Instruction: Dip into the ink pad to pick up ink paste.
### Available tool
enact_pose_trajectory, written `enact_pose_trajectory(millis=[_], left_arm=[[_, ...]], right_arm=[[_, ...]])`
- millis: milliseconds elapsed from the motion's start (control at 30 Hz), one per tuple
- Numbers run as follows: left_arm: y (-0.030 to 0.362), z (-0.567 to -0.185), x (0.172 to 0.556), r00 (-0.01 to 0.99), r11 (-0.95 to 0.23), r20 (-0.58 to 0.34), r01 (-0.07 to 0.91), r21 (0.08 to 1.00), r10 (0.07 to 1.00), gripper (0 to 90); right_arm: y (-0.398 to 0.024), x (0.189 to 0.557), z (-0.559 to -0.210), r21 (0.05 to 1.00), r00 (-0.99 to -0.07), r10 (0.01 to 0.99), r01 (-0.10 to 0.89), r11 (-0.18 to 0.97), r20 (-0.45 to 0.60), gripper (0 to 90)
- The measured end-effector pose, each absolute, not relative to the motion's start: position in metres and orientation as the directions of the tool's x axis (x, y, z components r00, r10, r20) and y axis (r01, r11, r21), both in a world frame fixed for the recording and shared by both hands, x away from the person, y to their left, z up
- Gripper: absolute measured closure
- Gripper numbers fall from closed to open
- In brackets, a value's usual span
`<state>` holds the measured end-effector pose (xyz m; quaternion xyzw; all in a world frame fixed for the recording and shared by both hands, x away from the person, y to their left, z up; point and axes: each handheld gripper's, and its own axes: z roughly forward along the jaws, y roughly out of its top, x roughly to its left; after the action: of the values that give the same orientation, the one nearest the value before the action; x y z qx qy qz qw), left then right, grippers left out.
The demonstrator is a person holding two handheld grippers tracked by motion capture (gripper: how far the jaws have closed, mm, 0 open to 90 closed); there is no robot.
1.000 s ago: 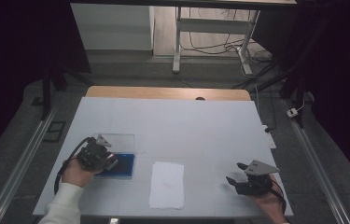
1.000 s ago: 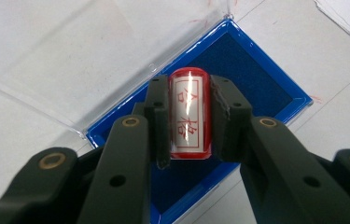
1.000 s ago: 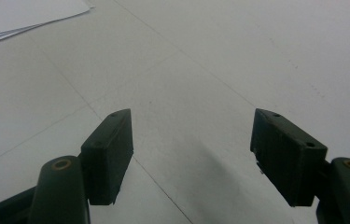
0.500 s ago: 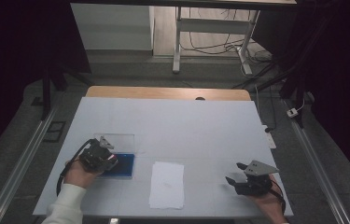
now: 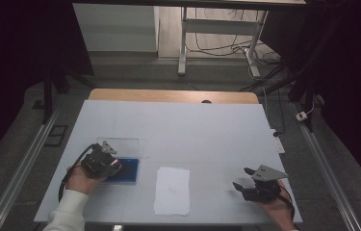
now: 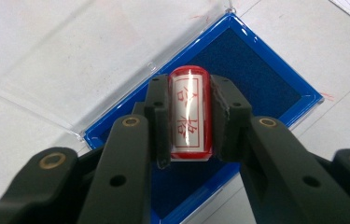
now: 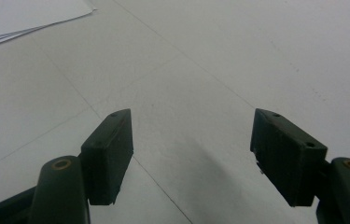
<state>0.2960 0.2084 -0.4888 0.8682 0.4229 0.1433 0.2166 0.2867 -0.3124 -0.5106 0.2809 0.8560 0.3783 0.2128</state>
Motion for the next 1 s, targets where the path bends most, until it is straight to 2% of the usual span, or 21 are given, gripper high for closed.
enact_pose_trajectory(millis=[1000], left_arm=[[0.2143, -0.4837, 0.2955, 0.603, -0.527, 0.037, 0.665, 0.53, 0.797, 70.0]], right_arm=[[-0.3156, 0.2876, -0.5103, 0.768, -0.745, 0.649, 0.323, 0.553, -0.155, 29.4]])
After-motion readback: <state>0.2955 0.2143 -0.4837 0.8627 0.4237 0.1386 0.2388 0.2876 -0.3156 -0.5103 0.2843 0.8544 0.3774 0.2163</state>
